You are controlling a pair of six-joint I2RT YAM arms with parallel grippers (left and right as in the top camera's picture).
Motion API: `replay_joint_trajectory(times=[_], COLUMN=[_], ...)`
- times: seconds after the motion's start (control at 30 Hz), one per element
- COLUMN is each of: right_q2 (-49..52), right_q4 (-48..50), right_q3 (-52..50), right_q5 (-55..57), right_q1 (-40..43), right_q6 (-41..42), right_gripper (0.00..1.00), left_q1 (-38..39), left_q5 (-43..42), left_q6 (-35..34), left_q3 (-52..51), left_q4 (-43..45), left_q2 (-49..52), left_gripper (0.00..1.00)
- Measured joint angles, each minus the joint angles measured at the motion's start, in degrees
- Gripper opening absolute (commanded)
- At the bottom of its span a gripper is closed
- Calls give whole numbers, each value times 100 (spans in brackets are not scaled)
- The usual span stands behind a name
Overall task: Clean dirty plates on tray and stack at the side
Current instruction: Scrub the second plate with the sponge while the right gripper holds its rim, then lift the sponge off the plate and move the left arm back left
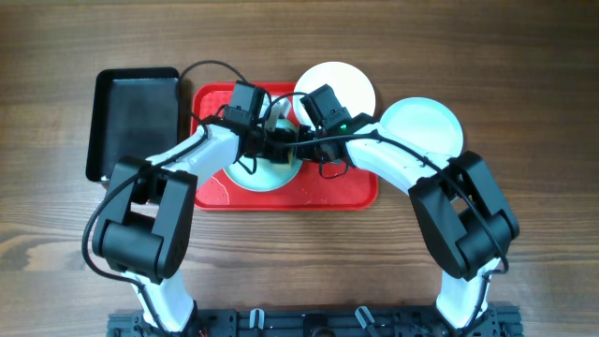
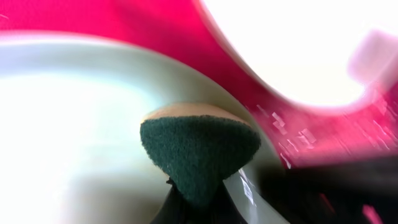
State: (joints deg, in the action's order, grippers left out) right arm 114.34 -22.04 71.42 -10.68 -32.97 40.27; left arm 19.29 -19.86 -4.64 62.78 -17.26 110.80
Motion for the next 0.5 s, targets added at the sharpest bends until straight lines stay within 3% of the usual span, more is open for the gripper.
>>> replay_joint_trajectory(times=[0.27,0.5], right_q2=[0,0], right_q4=[11,76], right_q3=[0,0], right_q5=[-105,-251], right_q1=[-52,-107], right_q6=[4,2], right_gripper=[4,4], left_q1=[33,33], left_q5=[2439,3552], left_q6=[-782,-1574], left_q3=[39,127], left_q4=[439,-175], left_q2=[-2,-4], left_gripper=[4,4])
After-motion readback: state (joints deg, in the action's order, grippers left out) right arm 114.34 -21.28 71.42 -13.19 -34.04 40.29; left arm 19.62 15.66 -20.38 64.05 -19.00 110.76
